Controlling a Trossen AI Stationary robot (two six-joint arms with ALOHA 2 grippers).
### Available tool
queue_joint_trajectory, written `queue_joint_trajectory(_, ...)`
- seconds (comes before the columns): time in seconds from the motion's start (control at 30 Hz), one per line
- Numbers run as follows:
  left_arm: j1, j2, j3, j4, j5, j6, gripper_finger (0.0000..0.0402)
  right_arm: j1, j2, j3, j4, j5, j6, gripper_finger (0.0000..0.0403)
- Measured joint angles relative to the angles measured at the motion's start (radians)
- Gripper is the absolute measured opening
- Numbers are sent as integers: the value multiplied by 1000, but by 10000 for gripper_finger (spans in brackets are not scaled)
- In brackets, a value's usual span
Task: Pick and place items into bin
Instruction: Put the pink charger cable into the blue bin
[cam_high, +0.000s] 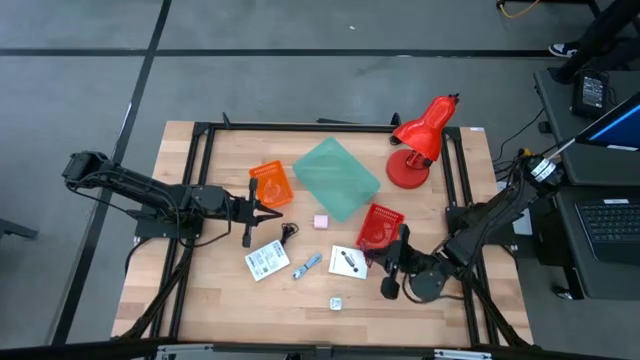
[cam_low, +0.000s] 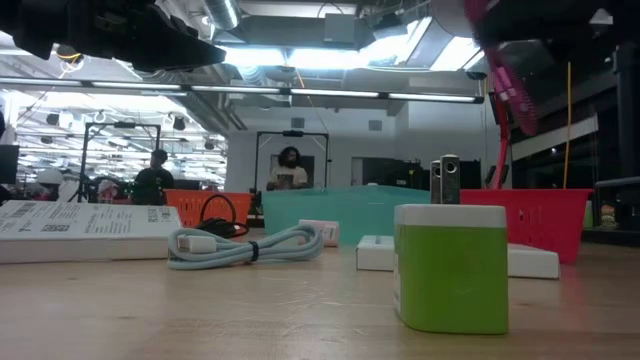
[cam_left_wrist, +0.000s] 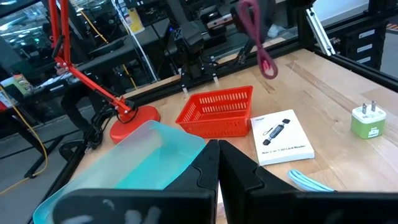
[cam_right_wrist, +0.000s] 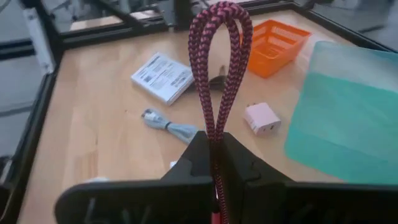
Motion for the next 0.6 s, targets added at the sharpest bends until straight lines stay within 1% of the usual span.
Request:
queue_joint_trajectory(0.1, 0, 0, 0, 0, 0, 0, 2, -33, 0, 0, 0, 0, 34, 0)
queue_joint_trajectory(0.2, 0, 0, 0, 0, 0, 0, 2, -56, 0, 0, 0, 3, 34, 0)
queue_joint_trajectory(0.43, 0, 0, 0, 0, 0, -1, 2, -88, 0, 0, -1, 2, 33, 0)
queue_joint_trajectory(0.6, 0, 0, 0, -5, 7, -43, 2, -97, 0, 0, -1, 2, 26, 0)
